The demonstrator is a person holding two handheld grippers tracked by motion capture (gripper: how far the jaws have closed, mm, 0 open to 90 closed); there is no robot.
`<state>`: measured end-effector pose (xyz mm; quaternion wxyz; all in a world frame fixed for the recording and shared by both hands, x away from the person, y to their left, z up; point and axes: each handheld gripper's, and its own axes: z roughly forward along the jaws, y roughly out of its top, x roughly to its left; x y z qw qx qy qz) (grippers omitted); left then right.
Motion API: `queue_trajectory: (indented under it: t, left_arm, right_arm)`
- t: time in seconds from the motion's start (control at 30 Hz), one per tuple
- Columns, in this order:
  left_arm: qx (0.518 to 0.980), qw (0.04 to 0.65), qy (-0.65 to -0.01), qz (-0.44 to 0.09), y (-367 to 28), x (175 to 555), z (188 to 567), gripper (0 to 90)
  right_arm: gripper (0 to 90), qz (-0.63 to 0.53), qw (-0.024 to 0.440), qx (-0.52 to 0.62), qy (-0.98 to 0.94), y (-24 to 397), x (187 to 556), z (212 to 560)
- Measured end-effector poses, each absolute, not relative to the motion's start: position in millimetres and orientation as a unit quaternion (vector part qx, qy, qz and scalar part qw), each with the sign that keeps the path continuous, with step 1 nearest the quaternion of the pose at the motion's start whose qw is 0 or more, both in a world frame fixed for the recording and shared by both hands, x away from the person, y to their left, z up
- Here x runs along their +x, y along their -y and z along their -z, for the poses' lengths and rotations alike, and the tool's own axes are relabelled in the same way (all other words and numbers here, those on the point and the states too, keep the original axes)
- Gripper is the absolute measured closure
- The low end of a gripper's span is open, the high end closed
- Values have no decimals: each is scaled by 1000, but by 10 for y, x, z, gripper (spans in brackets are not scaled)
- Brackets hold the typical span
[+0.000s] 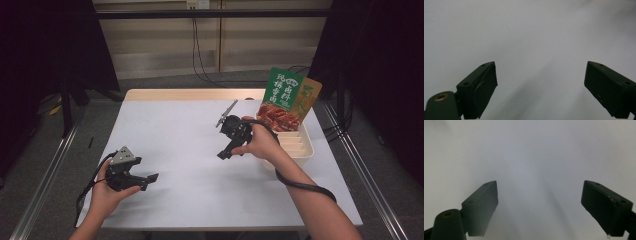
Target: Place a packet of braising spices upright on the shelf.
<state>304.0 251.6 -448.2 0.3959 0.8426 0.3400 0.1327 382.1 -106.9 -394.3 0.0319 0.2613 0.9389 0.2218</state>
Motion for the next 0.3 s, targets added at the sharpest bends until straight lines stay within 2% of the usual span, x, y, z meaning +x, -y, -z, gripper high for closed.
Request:
queue_trajectory:
  t: [0.3]
  left_arm:
    - [847,393,-336,-126,-2489,3044,4514,107]
  right_arm:
    - [116,-239,28,261,-935,1044,3611,4201]
